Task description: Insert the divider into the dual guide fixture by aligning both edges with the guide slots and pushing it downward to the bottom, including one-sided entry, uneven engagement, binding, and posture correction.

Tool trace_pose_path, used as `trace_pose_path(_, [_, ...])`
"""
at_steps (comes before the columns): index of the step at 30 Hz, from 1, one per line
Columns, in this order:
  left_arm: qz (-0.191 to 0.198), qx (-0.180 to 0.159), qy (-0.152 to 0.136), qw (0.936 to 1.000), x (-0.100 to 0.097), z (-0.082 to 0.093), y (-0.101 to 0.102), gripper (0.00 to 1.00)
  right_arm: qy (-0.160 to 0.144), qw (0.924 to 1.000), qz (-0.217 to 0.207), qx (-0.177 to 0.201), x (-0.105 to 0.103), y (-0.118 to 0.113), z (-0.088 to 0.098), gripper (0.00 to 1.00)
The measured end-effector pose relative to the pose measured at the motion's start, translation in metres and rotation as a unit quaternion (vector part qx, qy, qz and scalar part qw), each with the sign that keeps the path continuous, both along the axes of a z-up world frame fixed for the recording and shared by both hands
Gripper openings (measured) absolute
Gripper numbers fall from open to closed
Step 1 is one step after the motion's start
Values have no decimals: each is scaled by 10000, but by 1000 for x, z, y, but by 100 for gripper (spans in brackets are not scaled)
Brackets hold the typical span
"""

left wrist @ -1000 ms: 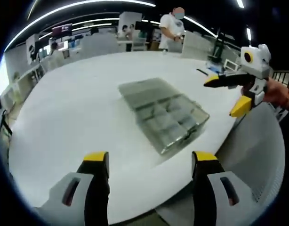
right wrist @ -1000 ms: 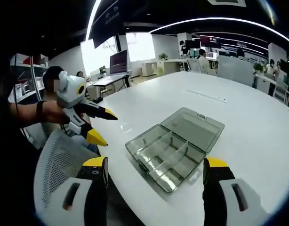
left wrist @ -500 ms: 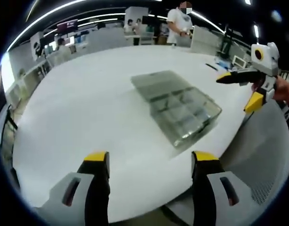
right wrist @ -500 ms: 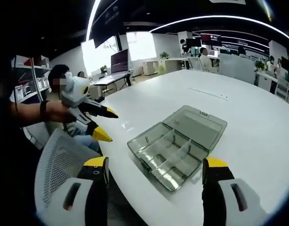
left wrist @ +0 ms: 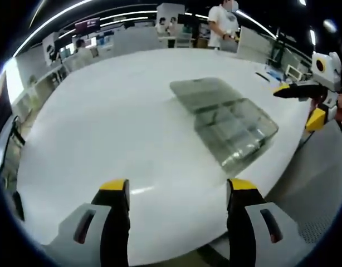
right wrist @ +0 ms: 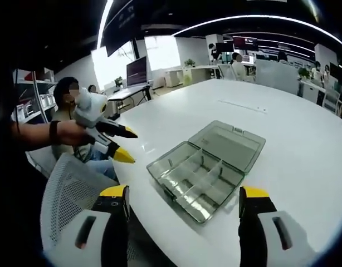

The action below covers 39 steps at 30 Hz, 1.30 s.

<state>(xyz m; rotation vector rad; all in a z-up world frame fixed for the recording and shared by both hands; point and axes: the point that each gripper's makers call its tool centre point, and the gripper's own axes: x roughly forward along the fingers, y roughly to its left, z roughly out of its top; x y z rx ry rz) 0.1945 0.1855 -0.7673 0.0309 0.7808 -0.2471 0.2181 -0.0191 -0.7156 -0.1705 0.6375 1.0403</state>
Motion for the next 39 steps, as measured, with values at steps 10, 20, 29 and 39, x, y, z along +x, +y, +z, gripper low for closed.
trace_pose_path(10, [325, -20, 46, 9995, 7, -7, 12, 69, 34, 9999, -108, 23, 4, 0, -3, 78])
trace_pose_path(20, [526, 53, 106, 9985, 5, -14, 21, 69, 73, 9999, -100, 28, 3, -2, -3, 77])
trace_pose_path(29, [710, 20, 189, 9973, 6, -22, 26, 66, 110, 9999, -67, 100, 0, 2, -1, 77])
trace_pose_path(39, [902, -20, 275, 9955, 10, -32, 35, 65, 150, 9999, -24, 74, 3, 5, -4, 76])
